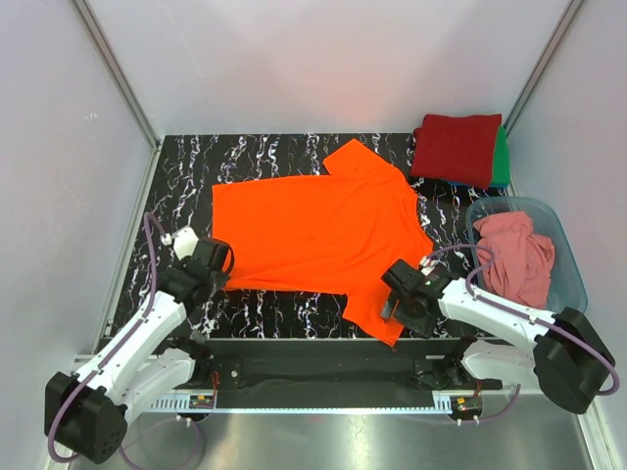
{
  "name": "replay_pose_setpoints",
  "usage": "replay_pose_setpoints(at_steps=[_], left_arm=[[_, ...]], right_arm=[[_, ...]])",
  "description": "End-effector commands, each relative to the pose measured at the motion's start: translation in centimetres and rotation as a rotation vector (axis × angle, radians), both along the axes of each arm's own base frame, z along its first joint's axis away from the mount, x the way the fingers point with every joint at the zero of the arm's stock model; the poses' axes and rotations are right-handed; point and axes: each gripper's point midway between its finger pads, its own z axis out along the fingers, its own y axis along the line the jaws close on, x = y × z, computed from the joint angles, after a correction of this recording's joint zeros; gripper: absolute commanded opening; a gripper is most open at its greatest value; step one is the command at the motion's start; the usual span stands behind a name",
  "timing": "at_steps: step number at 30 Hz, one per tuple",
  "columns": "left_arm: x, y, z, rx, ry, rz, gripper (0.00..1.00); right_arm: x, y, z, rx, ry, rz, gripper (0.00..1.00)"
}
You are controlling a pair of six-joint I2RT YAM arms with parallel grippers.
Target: Fold and stack the t-shirts
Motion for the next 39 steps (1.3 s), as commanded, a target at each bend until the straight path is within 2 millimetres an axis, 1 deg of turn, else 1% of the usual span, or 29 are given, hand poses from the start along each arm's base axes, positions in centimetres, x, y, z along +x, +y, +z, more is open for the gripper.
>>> replay_pose_setpoints(at_steps=[1,3,4,6,8,9,11,12,14,15,16,20,21,23,24,26,27,28,29,30,31,32,33,34,35,36,37,38,39], left_arm=[[1.1,-0.6,0.0,-0.018,-0.033,-0.036,0.0],[1.1,-0.7,0.0,-0.02,-0.037,-0.038,0.0],[1.2,-0.6,0.1,-0.02,-0.042,-0.037,0.0],[1.2,-0.6,0.2,-0.021,-0.046,-0.037,0.0],[1.1,-0.6,0.1,-0.021,-0.046,-0.037,0.0],[1.1,-0.6,0.0,-0.021,-0.042,-0.038,0.0],[1.1,-0.6,-0.1,-0.02,-0.041,-0.038,0.0],[1.1,-0.6,0.0,-0.021,-0.044,-0.038,0.0],[1.1,-0.6,0.0,-0.023,-0.045,-0.039,0.0],[1.1,-0.7,0.1,-0.027,-0.048,-0.04,0.0],[1.0,-0.8,0.1,-0.032,-0.048,-0.044,0.0],[0.8,-1.9,0.5,-0.086,-0.055,-0.085,0.0],[0.8,-2.4,0.9,-0.114,-0.061,-0.106,0.0],[0.7,-2.9,1.3,-0.131,-0.062,-0.132,0.0],[0.6,-3.2,1.7,-0.145,-0.064,-0.143,0.0],[0.5,-3.4,2.4,-0.15,-0.069,-0.159,0.0],[0.7,-3.5,2.9,-0.155,-0.075,-0.167,0.0],[0.7,-3.5,3.1,-0.145,-0.074,-0.175,0.0],[1.1,-3.5,3.8,-0.143,-0.088,-0.177,0.0],[1.2,-3.2,3.7,-0.122,-0.074,-0.167,0.0],[1.3,-3.1,3.8,-0.107,-0.067,-0.166,0.0],[1.8,-2.9,4.3,-0.087,-0.062,-0.155,0.0],[2.1,-2.8,4.4,-0.08,-0.06,-0.15,0.0],[2.4,-2.8,4.6,-0.069,-0.057,-0.149,0.0],[3.0,-2.8,5.3,-0.067,-0.068,-0.14,0.0],[3.4,-2.6,4.9,-0.047,-0.046,-0.131,0.0],[3.8,-2.5,5.0,-0.037,-0.042,-0.124,0.0],[4.2,-2.4,5.0,-0.029,-0.033,-0.12,0.0],[5.0,-2.4,5.0,-0.017,-0.021,-0.113,0.0]], right_arm=[[0.6,1.0,0.7,-0.009,-0.026,-0.007,0.8],[0.6,2.3,0.8,0.009,-0.033,0.01,0.77],[0.4,2.7,0.5,0.005,-0.024,0.02,0.76],[0.2,3.8,-0.3,0.028,-0.008,0.034,0.71],[-0.1,4.2,-1.1,0.037,0.013,0.038,0.64],[-0.1,4.4,-1.5,0.042,0.011,0.042,0.55],[-0.1,4.4,-1.8,0.034,0.016,0.044,0.45],[0.0,4.4,-1.7,0.036,0.006,0.044,0.33],[0.2,4.4,-1.4,0.04,-0.01,0.044,0.16],[0.3,4.4,-1.0,0.052,-0.025,0.042,0.05],[0.3,4.2,-0.7,0.054,-0.031,0.043,0.01],[0.6,3.7,1.3,0.068,-0.085,0.043,0.0],[0.6,3.6,2.5,0.083,-0.107,0.043,0.0],[1.1,3.3,3.9,0.088,-0.148,0.043,0.0],[1.6,3.5,5.2,0.114,-0.188,0.04,0.0],[2.3,3.5,6.3,0.12,-0.241,0.054,0.0],[3.0,3.9,7.4,0.13,-0.271,0.058,0.0],[3.6,3.7,7.8,0.104,-0.298,0.081,0.0],[4.1,3.7,8.2,0.091,-0.311,0.091,0.0],[5.1,4.1,8.9,0.079,-0.327,0.097,0.0],[6.2,3.5,9.3,0.049,-0.34,0.107,0.0],[7.4,3.7,10.5,0.049,-0.363,0.103,0.0],[8.4,3.7,10.5,0.033,-0.363,0.107,0.0],[9.8,2.8,10.8,0.012,-0.373,0.113,0.0],[10.7,2.8,11.2,0.014,-0.383,0.117,0.0],[12.2,3.1,11.9,0.019,-0.402,0.121,0.0],[13.5,2.3,12.1,0.001,-0.407,0.124,0.0],[14.3,2.1,12.4,-0.008,-0.411,0.127,0.0],[15.8,2.3,13.0,-0.013,-0.423,0.129,0.0]])
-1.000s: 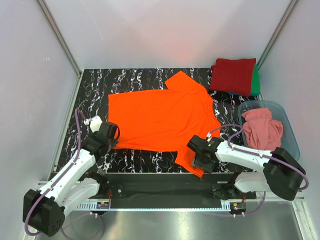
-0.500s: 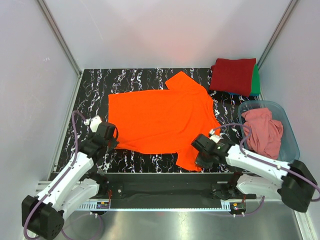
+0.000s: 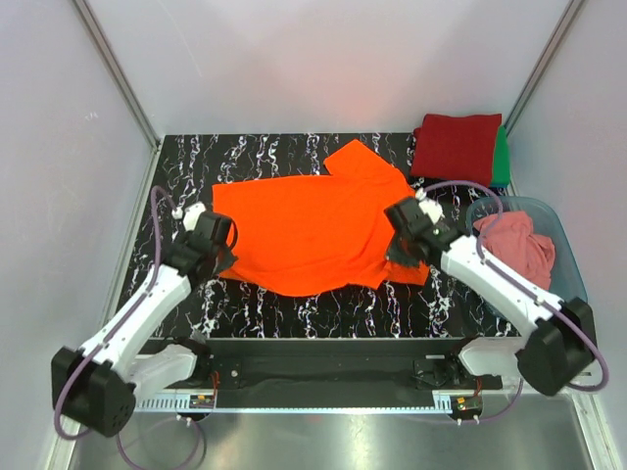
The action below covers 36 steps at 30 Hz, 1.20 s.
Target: Fold and stack the t-shirts
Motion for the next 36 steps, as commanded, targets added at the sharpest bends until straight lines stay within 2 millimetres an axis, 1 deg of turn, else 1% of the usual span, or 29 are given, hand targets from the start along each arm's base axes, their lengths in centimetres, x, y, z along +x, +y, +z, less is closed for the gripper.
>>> replay_pose_setpoints(at_steps=[1,2,4,5,7,8,9,10,11,12,13,15,16,17,18,19,21,24,25,26,27,28,29,30,31,32,33,34,36], left_arm=[[2.7,0.9,1.5,0.054,-0.028,0.032,0.0],[3.2,1.0,1.6,0.06,-0.025,0.039,0.0],[4.7,1.7,1.6,0.077,-0.013,0.059,0.0],[5.5,1.8,1.5,0.081,-0.003,0.064,0.0],[6.5,2.8,1.3,0.092,0.01,0.093,0.0],[7.4,2.9,1.1,0.092,0.02,0.103,0.0],[8.0,3.1,1.0,0.092,0.025,0.109,0.0],[8.5,3.7,0.7,0.092,0.037,0.128,0.0],[9.5,3.8,0.3,0.092,0.057,0.133,0.0],[10.0,3.9,-0.1,0.09,0.069,0.137,0.0],[10.5,4.4,-0.5,0.09,0.087,0.146,0.0],[11.8,4.2,-1.9,0.067,0.135,0.121,0.01],[12.2,4.6,-2.3,0.069,0.15,0.124,0.09],[12.9,4.8,-3.1,0.074,0.176,0.125,0.18],[13.1,5.1,-3.5,0.074,0.188,0.121,0.34],[13.0,5.1,-4.1,0.065,0.209,0.117,0.59],[12.6,4.9,-4.0,0.043,0.204,0.121,0.74],[10.5,5.2,-3.9,0.035,0.168,0.138,0.82],[9.0,5.3,-5.0,0.031,0.188,0.154,0.82],[8.7,5.3,-4.1,0.016,0.143,0.165,0.82],[8.2,5.2,-4.1,-0.001,0.127,0.179,0.82],[6.7,5.3,-5.3,-0.006,0.146,0.189,0.82],[6.5,5.2,-4.5,-0.027,0.098,0.199,0.82],[6.1,5.1,-4.7,-0.042,0.082,0.214,0.82],[4.7,5.1,-6.1,-0.049,0.1,0.222,0.82],[4.1,5.0,-6.7,-0.07,0.079,0.23,0.82],[4.7,4.9,-6.0,-0.086,0.043,0.231,0.82],[4.3,4.7,-6.7,-0.099,0.033,0.23,0.82],[4.1,4.4,-7.4,-0.129,0.033,0.224,0.82]], right_arm=[[5.0,-0.5,2.7,-0.066,-0.1,0.076,0.0],[6.1,-1.2,2.9,-0.072,-0.103,0.059,0.0],[8.3,-1.0,3.4,-0.08,-0.11,0.08,0.0],[9.8,-1.4,4.4,-0.072,-0.132,0.063,0.0],[11.4,-1.3,3.7,-0.088,-0.112,0.084,0.0],[12.8,-1.2,4.7,-0.082,-0.139,0.081,0.0],[13.8,-1.4,3.7,-0.095,-0.113,0.078,0.0],[14.5,-1.6,3.6,-0.103,-0.109,0.085,0.0],[15.8,-1.4,4.6,-0.097,-0.137,0.083,0.0],[17.0,-1.9,3.3,-0.11,-0.106,0.073,0.0],[17.7,-1.9,3.0,-0.108,-0.102,0.083,0.0],[20.0,-2.0,2.2,-0.107,-0.086,0.103,0.0],[20.9,-1.9,2.0,-0.104,-0.088,0.117,0.04],[22.5,-1.9,1.5,-0.106,-0.081,0.132,0.4],[23.0,-2.3,1.3,-0.125,-0.071,0.149,0.69],[23.4,-3.5,1.1,-0.145,-0.056,0.124,0.84],[22.8,-4.9,1.5,-0.173,-0.041,0.083,0.99],[20.3,-6.2,1.9,-0.165,-0.076,0.036,1.0],[19.4,-6.4,1.8,-0.155,-0.076,0.028,1.0],[17.6,-7.2,1.5,-0.142,-0.076,0.01,1.0],[16.7,-7.0,1.1,-0.105,-0.07,-0.004,1.0],[15.8,-7.2,0.7,-0.087,-0.068,-0.013,0.98],[14.0,-7.4,-0.2,-0.065,-0.065,-0.018,0.97],[13.1,-7.0,-0.7,-0.023,-0.056,-0.02,0.95],[12.3,-6.8,-1.2,0.001,-0.051,-0.022,0.93],[10.9,-6.3,-2.3,0.041,-0.037,-0.016,0.91],[10.5,-6.2,-2.9,0.053,-0.034,-0.014,0.89],[9.3,-6.4,-4.4,0.054,-0.003,-0.017,0.86],[9.3,-6.8,-5.1,0.062,-0.014,-0.032,0.82]])
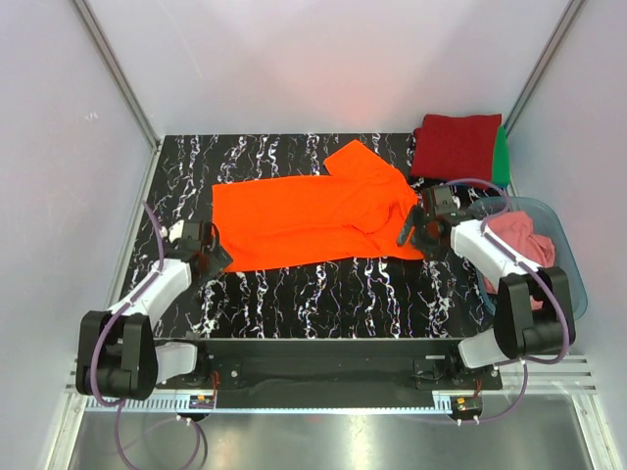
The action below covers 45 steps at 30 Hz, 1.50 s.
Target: Fold and stack the t-shirts
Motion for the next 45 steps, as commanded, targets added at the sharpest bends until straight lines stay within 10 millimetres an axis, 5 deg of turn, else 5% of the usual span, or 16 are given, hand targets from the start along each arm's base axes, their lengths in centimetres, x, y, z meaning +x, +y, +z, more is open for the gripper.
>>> replay_pose_setpoints(at_steps=[1,5,13,17,20,23,25,27,30,31,34,40,45], left_arm=[[1.8,-1.1,-0.3,-0.085,-0.104,0.014,0.82],[2.2,-1.2,-1.4,-0.108,-0.097,0.012,0.81],[2.7,-0.6,-2.6,-0.095,-0.109,0.049,0.79],[2.9,-0.3,-3.0,-0.085,-0.104,0.064,0.73],[3.1,-0.4,-3.0,-0.091,-0.108,0.062,0.61],[3.8,-1.0,-2.9,-0.118,-0.126,0.043,0.34],[4.9,-1.3,-2.1,-0.125,-0.138,0.017,0.02],[6.5,-0.9,0.1,-0.1,-0.162,0.017,0.0],[6.5,2.1,4.1,-0.056,-0.226,0.104,0.0],[6.1,2.7,4.8,-0.07,-0.236,0.123,0.0],[4.5,4.8,6.5,-0.062,-0.276,0.198,0.0],[1.3,3.3,3.3,-0.15,-0.238,0.224,0.0],[-0.8,2.2,1.2,-0.2,-0.189,0.204,0.0]], right_arm=[[0.7,0.7,-1.2,0.087,-0.041,-0.023,0.8],[0.6,-0.5,-3.7,0.106,0.012,-0.048,0.74],[2.1,-2.3,-5.3,0.1,0.018,-0.087,0.7],[2.5,-3.2,-6.0,0.093,0.028,-0.117,0.61],[2.6,-3.4,-6.5,0.092,0.037,-0.126,0.42],[3.1,-3.2,-6.4,0.099,0.029,-0.12,0.09],[4.1,-2.6,-5.5,0.126,0.01,-0.107,0.0],[4.8,-2.2,-4.3,0.143,-0.013,-0.072,0.0],[5.7,-3.7,-0.5,0.066,-0.06,-0.094,0.0],[5.4,-4.3,1.3,0.044,-0.091,-0.113,0.0],[3.4,-5.2,2.5,0.024,-0.12,-0.17,0.0],[-1.5,-3.9,-1.7,0.124,-0.012,-0.232,0.0],[-3.9,-2.6,-2.9,0.183,0.033,-0.205,0.01]])
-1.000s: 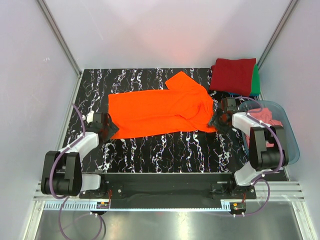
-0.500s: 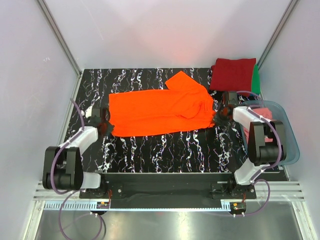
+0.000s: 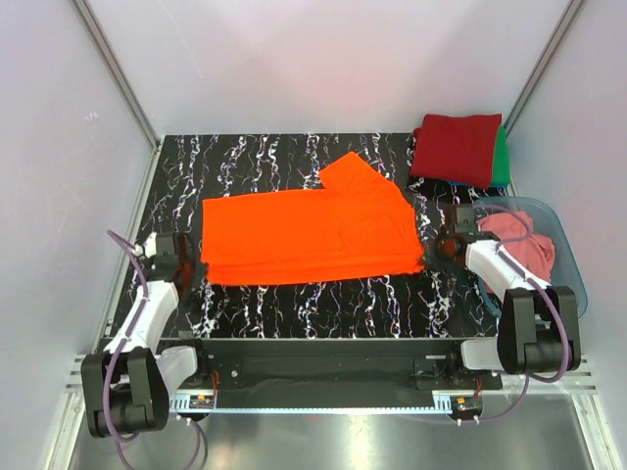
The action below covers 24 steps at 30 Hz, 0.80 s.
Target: Fold and stack the t-shirts
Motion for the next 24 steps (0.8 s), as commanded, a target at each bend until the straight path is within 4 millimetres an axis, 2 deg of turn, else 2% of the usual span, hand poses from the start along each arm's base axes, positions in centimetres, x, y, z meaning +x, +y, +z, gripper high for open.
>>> replay_pose_setpoints(at_steps=[1,3,4,5,6,8,9,10,11,12,13,14,16,17,19,20,21,22,23,24], left_arm=[[-0.9,-0.5,-0.3,-0.043,-0.006,0.007,0.0],[-1.8,-0.6,-0.3,-0.051,-0.005,0.018,0.04],[-2.1,-0.5,-0.3,-0.049,-0.004,0.028,0.06],[-2.5,-0.6,-0.5,-0.055,-0.001,0.037,0.08],[-2.7,-0.6,-0.1,-0.056,-0.02,0.043,0.11],[-2.8,-0.8,0.5,-0.066,-0.054,0.042,0.39],[-2.7,-1.1,1.0,-0.075,-0.077,0.033,0.65],[-2.5,-1.1,1.6,-0.071,-0.104,0.027,0.73],[-2.2,-1.0,3.1,-0.056,-0.164,0.015,0.8],[-1.9,-0.8,4.0,-0.036,-0.198,0.014,0.83],[-1.7,-0.5,4.8,-0.01,-0.229,0.0,0.88],[-1.2,-0.3,6.3,0.015,-0.292,-0.008,0.89],[-0.8,0.4,7.2,0.069,-0.316,-0.011,0.9],[-0.4,0.9,8.0,0.09,-0.332,-0.001,0.89],[0.4,0.9,8.0,0.103,-0.332,-0.015,0.89],[1.2,0.9,8.5,0.103,-0.364,-0.019,0.88],[1.8,0.5,8.5,0.086,-0.381,-0.042,0.88],[2.2,-0.1,7.2,0.068,-0.358,-0.063,0.87],[3.3,-0.5,7.8,0.067,-0.407,-0.08,0.86],[3.6,-0.8,7.4,0.066,-0.41,-0.093,0.85]], right_arm=[[-1.5,0.1,0.1,0.032,-0.002,-0.024,0.07],[-2.9,0.4,-0.5,0.048,0.009,-0.021,0.17],[-3.0,0.5,0.1,0.055,-0.017,-0.022,0.24],[-3.4,0.7,0.1,0.073,-0.018,-0.022,0.51],[-3.9,0.9,0.0,0.081,-0.016,-0.021,0.61],[-4.1,1.0,1.0,0.093,-0.051,-0.019,0.81],[-3.9,1.0,2.1,0.096,-0.088,-0.015,0.84],[-3.7,0.9,2.8,0.083,-0.115,-0.002,0.85],[-3.5,0.8,3.7,0.073,-0.143,0.012,0.86],[-2.6,0.9,6.0,0.067,-0.219,0.03,0.86],[-2.1,0.6,7.1,0.035,-0.258,0.056,0.86],[-0.8,0.5,9.6,0.022,-0.327,0.071,0.87],[0.9,0.5,11.3,-0.012,-0.361,0.116,0.88],[2.9,0.7,12.9,-0.018,-0.378,0.136,0.88],[5.2,1.8,14.0,-0.05,-0.389,0.21,0.88],[7.2,2.5,16.6,-0.07,-0.439,0.234,0.88],[9.1,2.4,14.7,-0.147,-0.379,0.25,0.88],[10.2,3.7,14.8,-0.188,-0.377,0.283,0.88],[12.5,4.4,17.0,-0.221,-0.428,0.292,0.88],[14.5,5.0,14.5,-0.26,-0.373,0.334,0.89]])
